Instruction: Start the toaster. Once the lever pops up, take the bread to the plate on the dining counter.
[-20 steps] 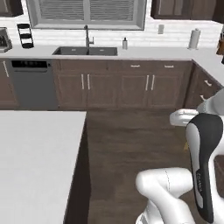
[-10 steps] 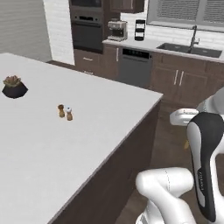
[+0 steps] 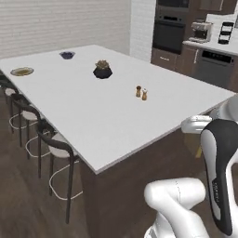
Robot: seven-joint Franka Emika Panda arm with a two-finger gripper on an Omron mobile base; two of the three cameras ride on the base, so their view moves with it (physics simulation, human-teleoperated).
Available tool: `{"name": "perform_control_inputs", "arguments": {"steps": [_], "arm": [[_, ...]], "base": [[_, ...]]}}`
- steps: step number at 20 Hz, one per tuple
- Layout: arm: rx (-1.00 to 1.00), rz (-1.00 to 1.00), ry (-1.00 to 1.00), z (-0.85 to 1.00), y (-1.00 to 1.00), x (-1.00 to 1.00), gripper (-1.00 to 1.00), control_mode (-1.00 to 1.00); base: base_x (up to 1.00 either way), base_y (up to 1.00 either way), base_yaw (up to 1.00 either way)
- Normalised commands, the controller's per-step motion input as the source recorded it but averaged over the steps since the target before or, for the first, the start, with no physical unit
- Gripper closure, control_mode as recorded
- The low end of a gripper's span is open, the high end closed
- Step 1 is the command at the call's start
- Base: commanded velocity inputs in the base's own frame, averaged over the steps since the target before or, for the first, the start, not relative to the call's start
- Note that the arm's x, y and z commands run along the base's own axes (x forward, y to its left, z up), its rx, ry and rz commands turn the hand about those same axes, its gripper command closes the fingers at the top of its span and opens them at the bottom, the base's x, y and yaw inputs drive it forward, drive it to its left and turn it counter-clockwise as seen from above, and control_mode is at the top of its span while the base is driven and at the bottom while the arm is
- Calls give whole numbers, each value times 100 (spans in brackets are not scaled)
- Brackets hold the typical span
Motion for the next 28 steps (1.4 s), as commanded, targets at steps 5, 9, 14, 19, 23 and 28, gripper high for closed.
{"name": "perform_control_inputs", "arguments": {"steps": [5, 9, 14, 19, 23, 28], "arm": [[0, 0, 0, 0, 0, 0, 100, 100], [0, 0, 0, 0, 0, 0, 100, 100], [0, 0, 0, 0, 0, 0, 100, 100], [0, 0, 0, 0, 0, 0, 100, 100], [0, 0, 0, 0, 0, 0, 100, 100], [0, 0, 0, 0, 0, 0, 100, 100]], "base": [[-31, 100, 27], [29, 100, 0], [35, 100, -19], [46, 100, -28], [35, 100, -37], [27, 100, -41]]}}
